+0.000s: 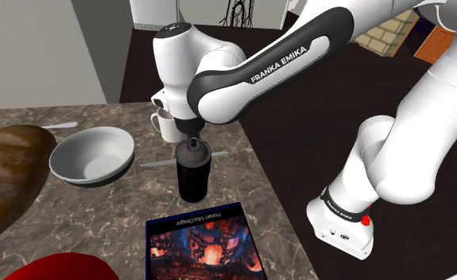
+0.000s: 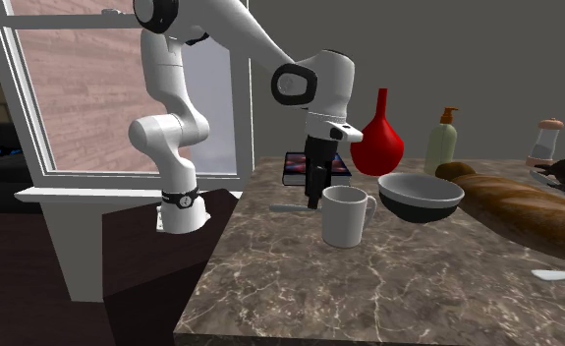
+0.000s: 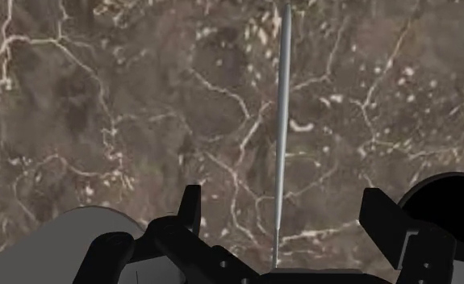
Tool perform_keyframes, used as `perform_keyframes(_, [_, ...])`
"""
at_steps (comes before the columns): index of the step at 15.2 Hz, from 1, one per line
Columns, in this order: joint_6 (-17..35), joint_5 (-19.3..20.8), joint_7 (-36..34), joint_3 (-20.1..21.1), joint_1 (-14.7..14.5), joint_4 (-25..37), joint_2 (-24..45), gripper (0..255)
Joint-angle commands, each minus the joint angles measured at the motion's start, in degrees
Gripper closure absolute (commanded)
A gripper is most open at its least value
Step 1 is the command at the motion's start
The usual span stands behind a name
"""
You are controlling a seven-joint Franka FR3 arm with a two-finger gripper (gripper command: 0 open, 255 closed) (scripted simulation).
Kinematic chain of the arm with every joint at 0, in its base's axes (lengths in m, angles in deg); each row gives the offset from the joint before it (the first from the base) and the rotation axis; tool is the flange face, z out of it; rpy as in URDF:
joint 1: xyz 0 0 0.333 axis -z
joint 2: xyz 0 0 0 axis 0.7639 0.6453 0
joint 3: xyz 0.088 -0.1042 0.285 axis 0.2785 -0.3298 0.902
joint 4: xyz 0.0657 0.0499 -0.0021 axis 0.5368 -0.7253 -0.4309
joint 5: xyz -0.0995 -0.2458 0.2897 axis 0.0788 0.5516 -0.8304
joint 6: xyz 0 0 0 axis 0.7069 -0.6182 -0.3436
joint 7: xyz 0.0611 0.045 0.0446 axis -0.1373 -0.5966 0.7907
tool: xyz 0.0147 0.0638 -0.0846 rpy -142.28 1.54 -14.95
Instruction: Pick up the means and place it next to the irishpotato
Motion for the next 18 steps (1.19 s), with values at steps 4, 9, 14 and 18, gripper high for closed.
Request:
perform_keyframes(4, [1.81,0.3,-0.29,0.04,-0.08,-1.1,0.92,0])
perform_keyframes(9, [1.81,0.3,-0.3,0.01,-0.11,-1.1,0.93,0])
perform_keyframes(14, [1.78,0.31,-0.26,-0.02,-0.09,-1.05,0.95,255])
perform_keyframes(18, [1.79,0.31,-0.26,-0.02,-0.1,-1.06,0.95,255])
